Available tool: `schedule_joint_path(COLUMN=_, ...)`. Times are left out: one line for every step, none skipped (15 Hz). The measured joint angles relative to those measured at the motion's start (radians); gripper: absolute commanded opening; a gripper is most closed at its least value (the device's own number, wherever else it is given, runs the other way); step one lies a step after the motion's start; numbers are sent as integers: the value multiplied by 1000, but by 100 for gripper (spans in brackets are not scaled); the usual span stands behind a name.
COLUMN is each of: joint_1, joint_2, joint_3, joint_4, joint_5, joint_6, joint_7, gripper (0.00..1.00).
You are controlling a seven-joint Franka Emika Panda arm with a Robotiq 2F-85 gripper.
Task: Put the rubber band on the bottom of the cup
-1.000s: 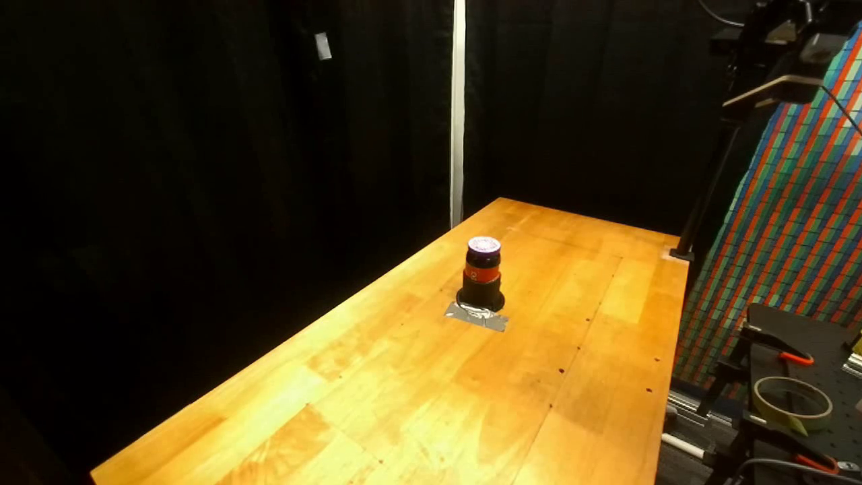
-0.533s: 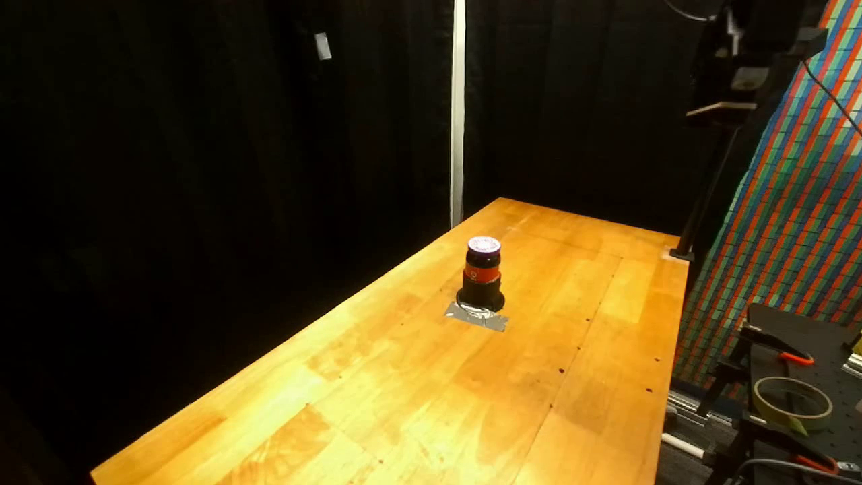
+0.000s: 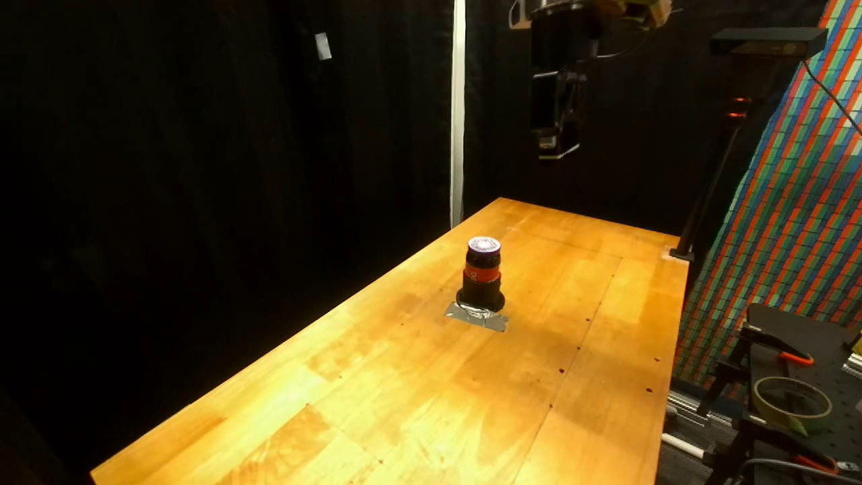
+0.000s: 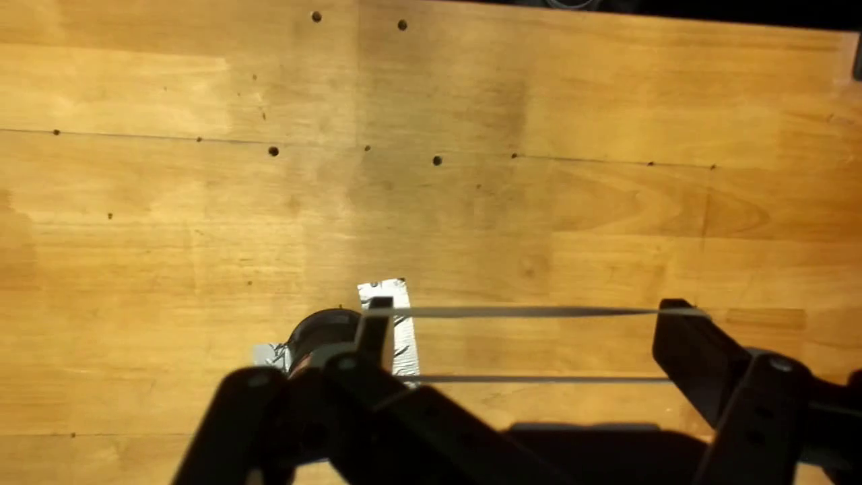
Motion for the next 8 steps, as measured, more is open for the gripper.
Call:
schedule_joint_path(joint_1=-4, joint_2=58, joint_3=-10, joint_4=50, joint_5=-17, joint_6=0, joint_7=11, gripper=100)
schedule_joint_path(joint_1=-6, joint_2=115, joint_3=-22, joint_4=99, joint_5=-33, joint_6=0, joint_7=21, gripper=100)
schedule_joint_path(joint_1=-8, joint_2=172, joint_3=-35, joint_4=147, joint_5=-44, joint_6=0, joint_7=28, gripper=100)
schedule_joint_path(joint_1=-8, joint_2=228, joint_3=-49, joint_4=197, joint_5=-56, joint_6=4, joint_7=34, gripper=100)
schedule_joint_path(joint_1=-9, joint_2=280, joint_3=-63, joint_4=244, joint_5=-63, joint_6=6, joint_7=39, gripper=100)
schedule_joint_path(joint_1=-9, joint_2=334, joint_3=-77, joint_4=294, joint_5=-66, joint_6=9, joint_7=40, gripper=100)
schedule_joint_path(joint_1=-9, joint_2=386, joint_3=-90, joint_4=343, joint_5=-67, joint_6=11, joint_7=40, gripper=100)
schedule_joint_path(joint_1=-10, joint_2=437, joint_3=-101, joint_4=391, joint_5=-67, joint_6=14, joint_7=40, gripper=100)
